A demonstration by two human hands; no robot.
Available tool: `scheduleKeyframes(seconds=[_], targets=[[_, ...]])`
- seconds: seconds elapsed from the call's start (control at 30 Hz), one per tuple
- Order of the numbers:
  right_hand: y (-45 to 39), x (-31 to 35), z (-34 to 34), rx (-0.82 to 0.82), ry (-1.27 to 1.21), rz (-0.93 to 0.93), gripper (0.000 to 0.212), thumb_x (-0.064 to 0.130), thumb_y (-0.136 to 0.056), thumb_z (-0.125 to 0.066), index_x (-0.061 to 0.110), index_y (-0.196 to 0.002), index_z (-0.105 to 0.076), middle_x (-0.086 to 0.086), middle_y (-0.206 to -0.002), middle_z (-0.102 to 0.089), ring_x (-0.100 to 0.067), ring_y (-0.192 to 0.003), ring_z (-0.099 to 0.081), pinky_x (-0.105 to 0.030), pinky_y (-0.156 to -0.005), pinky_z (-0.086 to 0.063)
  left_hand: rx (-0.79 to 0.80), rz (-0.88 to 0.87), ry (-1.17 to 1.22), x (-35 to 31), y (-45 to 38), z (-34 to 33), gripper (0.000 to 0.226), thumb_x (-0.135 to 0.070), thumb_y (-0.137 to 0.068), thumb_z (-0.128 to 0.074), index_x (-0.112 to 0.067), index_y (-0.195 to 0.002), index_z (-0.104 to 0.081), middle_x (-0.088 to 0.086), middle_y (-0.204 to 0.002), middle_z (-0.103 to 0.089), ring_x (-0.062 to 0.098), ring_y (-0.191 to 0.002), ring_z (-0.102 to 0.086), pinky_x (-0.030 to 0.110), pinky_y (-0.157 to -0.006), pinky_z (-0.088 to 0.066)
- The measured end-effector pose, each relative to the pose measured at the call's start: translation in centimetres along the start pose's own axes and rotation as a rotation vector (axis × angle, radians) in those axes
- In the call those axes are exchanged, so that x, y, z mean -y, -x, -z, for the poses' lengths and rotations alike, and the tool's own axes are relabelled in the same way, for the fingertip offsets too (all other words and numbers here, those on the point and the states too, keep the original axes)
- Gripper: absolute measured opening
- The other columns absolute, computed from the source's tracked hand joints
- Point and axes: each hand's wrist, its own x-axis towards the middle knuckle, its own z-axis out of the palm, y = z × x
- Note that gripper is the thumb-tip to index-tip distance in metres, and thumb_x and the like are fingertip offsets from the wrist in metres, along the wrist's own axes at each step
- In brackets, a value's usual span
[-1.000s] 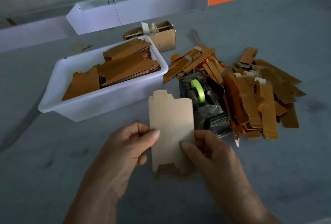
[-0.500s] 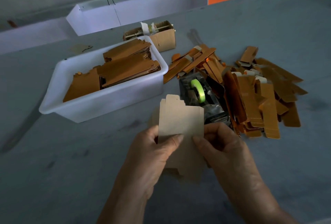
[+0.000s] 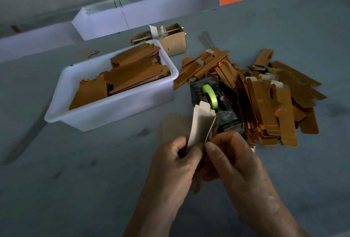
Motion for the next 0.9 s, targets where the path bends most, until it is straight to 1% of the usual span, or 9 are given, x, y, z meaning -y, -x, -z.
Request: scheduleKeyframes(seconds=[0.07, 0.13, 0.3, 0.4, 0.47, 0.53, 0.67, 0.77, 0.9], targets=[[-0.1, -0.2, 0.0, 0.004, 0.023, -0.028, 0.031, 0.048, -0.071, -0.055, 0.024, -0.090, -0.057, 0.003, -0.073, -0.071, -0.012, -0.065, -0.069, -0.029, -0.060, -0.057, 0.059, -0.048, -0.042, 0.0, 0.0, 0.5, 0.031, -0.045, -0.089, -0.060, -0.020, -0.073, -0.066, -0.006, -0.052, -0.055, 0.003, -0.049, -0.050, 0.020, -0.046, -0.038], [-0.2, -0.1, 0.2, 0.032, 0.041, -0.037, 0.033, 0.047, -0.070, -0.054, 0.026, -0.094, -0.060, 0.005, -0.077, -0.071, -0.011, -0.070, -0.070, -0.030, -0.065, -0.057, 0.093, -0.066, -0.039, -0.1, 0.1, 1.0, 0.035, -0.047, -0.091, -0.057, -0.021, -0.070, -0.065, -0.007, -0.050, -0.053, 0.000, -0.049, -0.050, 0.015, -0.050, -0.037], [-0.2, 0.7, 0.7, 0.057, 0.086, -0.049, 0.029, 0.046, -0.069, -0.055, 0.027, -0.088, -0.063, 0.007, -0.074, -0.070, -0.009, -0.066, -0.068, -0.027, -0.061, -0.057, 0.089, -0.047, -0.025, 0.4, 0.0, 1.4, 0.013, -0.034, -0.091, -0.061, -0.030, -0.088, -0.073, 0.004, -0.080, -0.074, 0.026, -0.080, -0.070, 0.045, -0.075, -0.055], [-0.4, 0.9, 1.3, -0.092, 0.240, -0.033, 0.038, 0.062, -0.060, -0.052, 0.031, -0.081, -0.059, 0.017, -0.073, -0.066, 0.000, -0.065, -0.062, -0.013, -0.053, -0.050, 0.180, -0.029, 0.014, 0.3, 0.1, 1.6, 0.015, -0.041, -0.087, -0.065, -0.030, -0.090, -0.074, 0.003, -0.083, -0.074, 0.025, -0.081, -0.069, 0.043, -0.076, -0.053], [-0.6, 1.0, 1.7, -0.071, 0.187, -0.098, 0.049, 0.067, -0.055, -0.052, 0.030, -0.084, -0.062, 0.010, -0.076, -0.068, -0.004, -0.072, -0.065, -0.022, -0.065, -0.056, 0.269, -0.006, 0.019, 0.3, 0.2, 1.8, 0.018, -0.042, -0.082, -0.065, -0.028, -0.090, -0.074, -0.001, -0.078, -0.072, 0.018, -0.074, -0.066, 0.036, -0.070, -0.049], [-0.6, 1.1, 1.7, 0.043, -0.023, -0.179, 0.045, 0.058, -0.059, -0.060, 0.023, -0.087, -0.068, 0.000, -0.081, -0.071, -0.014, -0.080, -0.069, -0.038, -0.080, -0.056, 0.291, 0.023, 0.049, 0.1, 0.2, 1.9, 0.006, -0.032, -0.086, -0.068, -0.036, -0.088, -0.071, -0.006, -0.075, -0.072, 0.009, -0.073, -0.068, 0.024, -0.067, -0.050], [-0.5, 1.1, 1.6, 0.061, -0.222, -0.275, 0.030, 0.037, -0.064, -0.064, 0.019, -0.086, -0.072, -0.007, -0.082, -0.072, -0.020, -0.082, -0.069, -0.041, -0.087, -0.053, 0.225, 0.043, 0.049, 0.1, 0.4, 1.4, 0.009, -0.026, -0.082, -0.071, -0.034, -0.083, -0.067, -0.005, -0.075, -0.073, 0.007, -0.069, -0.068, 0.020, -0.064, -0.047], [-0.7, 1.2, 1.7, 0.006, -0.212, -0.259, 0.029, 0.035, -0.064, -0.063, 0.015, -0.084, -0.071, -0.009, -0.079, -0.071, -0.023, -0.078, -0.069, -0.039, -0.080, -0.056, 0.131, -0.027, 0.015, 0.2, 0.6, 0.8, 0.008, -0.028, -0.080, -0.073, -0.034, -0.077, -0.070, -0.012, -0.065, -0.068, -0.001, -0.059, -0.060, 0.014, -0.057, -0.042], [-0.8, 1.1, 1.7, -0.019, -0.249, -0.265, 0.033, 0.033, -0.064, -0.063, 0.012, -0.089, -0.069, -0.007, -0.076, -0.071, -0.021, -0.074, -0.070, -0.032, -0.071, -0.057, -0.023, -0.074, -0.041, 0.2, 0.7, 0.1, 0.007, -0.028, -0.079, -0.075, -0.033, -0.083, -0.074, -0.010, -0.074, -0.071, 0.004, -0.069, -0.065, 0.021, -0.062, -0.047]])
